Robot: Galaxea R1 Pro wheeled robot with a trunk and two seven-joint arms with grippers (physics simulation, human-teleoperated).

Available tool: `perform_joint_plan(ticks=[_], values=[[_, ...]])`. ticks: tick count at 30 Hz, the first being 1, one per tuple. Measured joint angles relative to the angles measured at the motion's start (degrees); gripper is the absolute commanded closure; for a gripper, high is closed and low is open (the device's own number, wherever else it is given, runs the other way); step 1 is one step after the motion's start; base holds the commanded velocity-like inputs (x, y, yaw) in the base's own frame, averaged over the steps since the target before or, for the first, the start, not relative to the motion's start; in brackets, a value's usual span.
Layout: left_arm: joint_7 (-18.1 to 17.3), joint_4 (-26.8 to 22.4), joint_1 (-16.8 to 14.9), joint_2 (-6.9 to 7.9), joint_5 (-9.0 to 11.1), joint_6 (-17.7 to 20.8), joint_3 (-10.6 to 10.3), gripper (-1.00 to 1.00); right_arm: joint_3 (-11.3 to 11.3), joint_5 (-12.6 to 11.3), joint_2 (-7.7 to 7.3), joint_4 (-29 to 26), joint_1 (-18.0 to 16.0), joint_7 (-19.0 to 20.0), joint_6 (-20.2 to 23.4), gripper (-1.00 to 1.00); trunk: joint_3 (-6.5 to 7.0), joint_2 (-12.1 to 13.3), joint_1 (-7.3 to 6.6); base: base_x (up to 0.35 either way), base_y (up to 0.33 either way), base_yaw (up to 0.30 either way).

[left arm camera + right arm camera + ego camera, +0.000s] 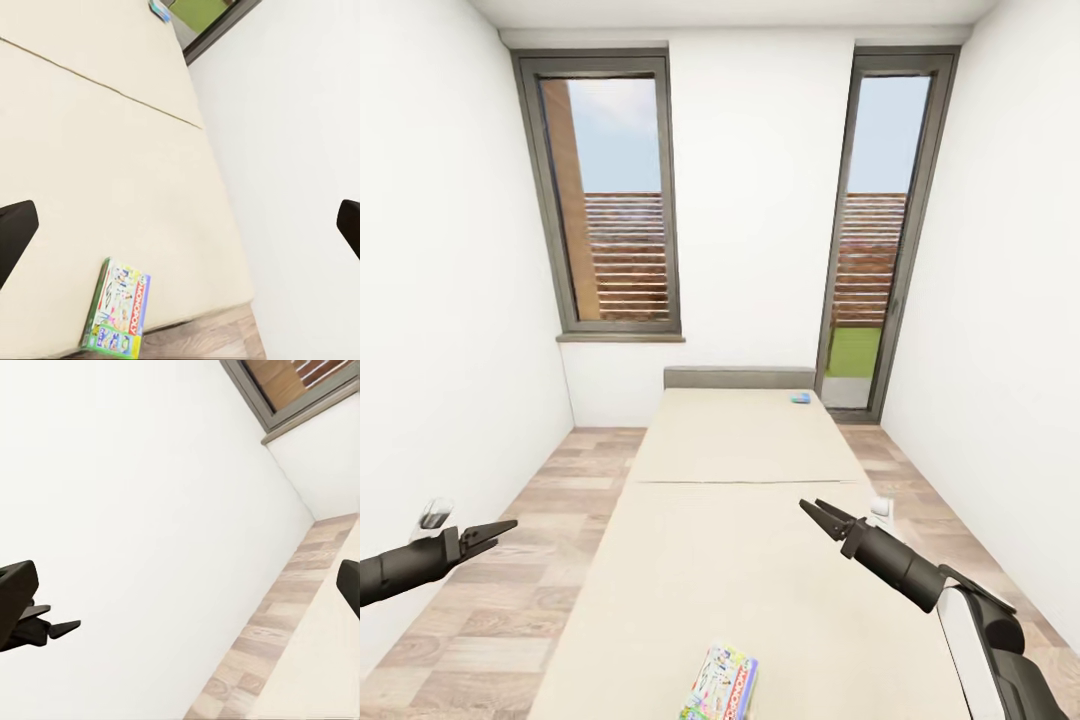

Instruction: Put all the toys in the child's room - the three board games (two on the bed and one on the table), the two jigsaw puzzles on the table, and the tennis ball on the table - inside the toy box on the table in the child's room.

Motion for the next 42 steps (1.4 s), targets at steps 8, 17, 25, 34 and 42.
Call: perform_joint_plan(ticks=[8, 17, 25, 34, 42], values=[[0.0, 0.0, 0.0, -0.02, 0.1, 0.1, 0.0, -1.00, 0.0, 0.0, 0.00, 0.0, 0.0, -0.3, 0.0, -1.00, -1.44, -3.2, 1.74, -0.103, 0.029, 0.000], [0.0, 0.0, 0.0, -0.05, 0.1, 0.0, -0.1, -1.00, 0.0, 0.1, 0.00, 0.0, 0.0, -0.3, 0.0, -1.00, -3.06, -6.8, 3.71, -0.010, 0.003, 0.000], [0.0, 0.0, 0.0, -0.10, 0.1, 0.0, -0.2, -1.00, 0.1, 0.1, 0.02, 0.0, 0.0, -0.4, 0.0, -1.00, -4.50, -10.0, 5.47, 0.000, 0.000, 0.000], [0.0, 0.0, 0.0, -0.10, 0.1, 0.0, -0.5, -1.00, 0.3, 0.2, 0.00, 0.0, 0.0, -3.0, 0.1, -1.00, -6.12, -13.7, 7.48, -0.180, 0.043, 0.000], [0.0, 0.0, 0.0, -0.10, 0.2, 0.0, -0.5, -1.00, 0.5, 0.2, 0.06, 0.0, 0.0, -4.1, 0.4, -1.00, -7.67, -16.9, 9.21, -0.082, 0.016, 0.000]])
